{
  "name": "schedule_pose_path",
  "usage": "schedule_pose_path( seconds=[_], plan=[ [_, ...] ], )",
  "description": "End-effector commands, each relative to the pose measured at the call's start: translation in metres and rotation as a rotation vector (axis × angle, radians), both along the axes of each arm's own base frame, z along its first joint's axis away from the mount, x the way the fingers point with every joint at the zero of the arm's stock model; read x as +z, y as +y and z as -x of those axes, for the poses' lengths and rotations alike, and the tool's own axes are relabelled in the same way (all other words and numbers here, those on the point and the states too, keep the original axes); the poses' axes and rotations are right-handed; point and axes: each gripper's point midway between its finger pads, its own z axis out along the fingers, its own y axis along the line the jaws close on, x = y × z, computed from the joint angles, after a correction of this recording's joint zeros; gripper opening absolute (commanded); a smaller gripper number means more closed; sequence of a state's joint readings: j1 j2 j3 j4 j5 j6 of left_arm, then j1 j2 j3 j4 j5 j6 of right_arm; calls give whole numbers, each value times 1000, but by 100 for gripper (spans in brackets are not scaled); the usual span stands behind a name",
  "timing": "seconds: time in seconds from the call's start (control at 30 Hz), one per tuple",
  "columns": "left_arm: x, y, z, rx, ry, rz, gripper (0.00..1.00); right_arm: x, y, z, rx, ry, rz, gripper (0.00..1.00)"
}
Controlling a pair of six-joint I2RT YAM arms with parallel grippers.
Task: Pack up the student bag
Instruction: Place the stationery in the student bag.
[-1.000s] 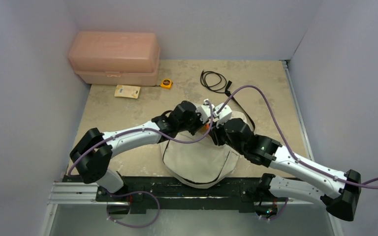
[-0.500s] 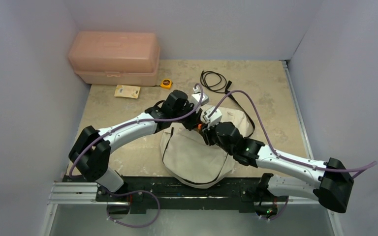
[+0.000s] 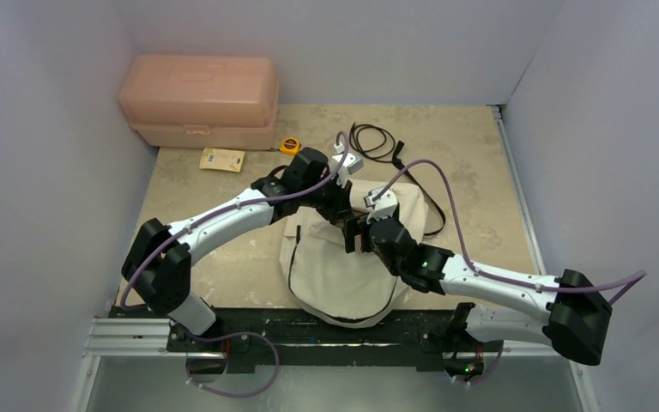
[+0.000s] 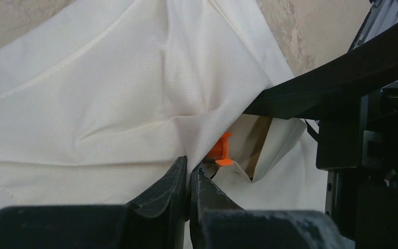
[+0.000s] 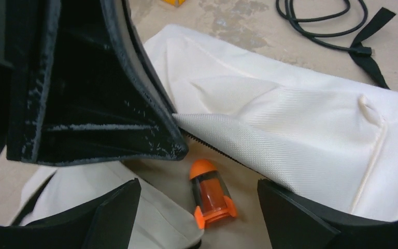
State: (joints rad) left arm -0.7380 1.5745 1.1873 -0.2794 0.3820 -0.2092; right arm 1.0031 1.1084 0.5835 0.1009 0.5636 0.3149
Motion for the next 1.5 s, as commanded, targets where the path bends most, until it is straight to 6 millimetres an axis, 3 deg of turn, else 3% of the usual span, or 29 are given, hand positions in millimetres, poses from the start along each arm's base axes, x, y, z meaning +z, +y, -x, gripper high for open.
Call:
schedule_pose_path(
  seconds=[0.0, 0.17, 0.27, 0.37, 0.43, 0.63, 0.87, 0.93, 1.1, 1.17, 1.23, 1.3, 1.47],
  plan=[
    [46, -10, 0, 8, 3, 123, 0, 14, -31, -12, -286, 46, -101, 96],
    [40, -11, 0, 24, 38, 117, 0, 27, -15, 9, -183, 172, -157, 98],
    [37, -11, 0, 25, 53, 110, 0, 26, -7, 27, -75, 230, -163, 93],
    [35, -10, 2, 25, 63, 104, 0, 22, 2, 43, 18, 286, -187, 82],
    [34, -10, 3, 24, 72, 102, 0, 20, 9, 51, 65, 303, -235, 67],
    [30, -11, 9, 16, 97, 101, 0, 7, 14, 40, 39, 276, -246, 23],
    [31, -17, 17, -15, 104, 97, 0, -6, -4, 1, -180, 170, -224, 9],
    [28, -19, 19, -20, 107, 86, 0, -7, -12, -13, -274, 128, -238, 7],
    [23, -23, 18, -14, 124, 77, 0, 16, -15, -38, -334, -19, -291, 4],
    [23, -23, 17, -8, 125, 74, 0, 31, -16, -40, -319, -72, -318, 9],
    [23, -22, 17, 1, 125, 72, 1, 44, -15, -37, -279, -94, -329, 20],
    [23, -21, 16, 17, 135, 70, 6, 50, -12, -30, -234, -67, -320, 24],
    [33, -18, 23, 34, 179, 95, 35, 35, -8, 8, -79, 104, -270, 38]
  ],
)
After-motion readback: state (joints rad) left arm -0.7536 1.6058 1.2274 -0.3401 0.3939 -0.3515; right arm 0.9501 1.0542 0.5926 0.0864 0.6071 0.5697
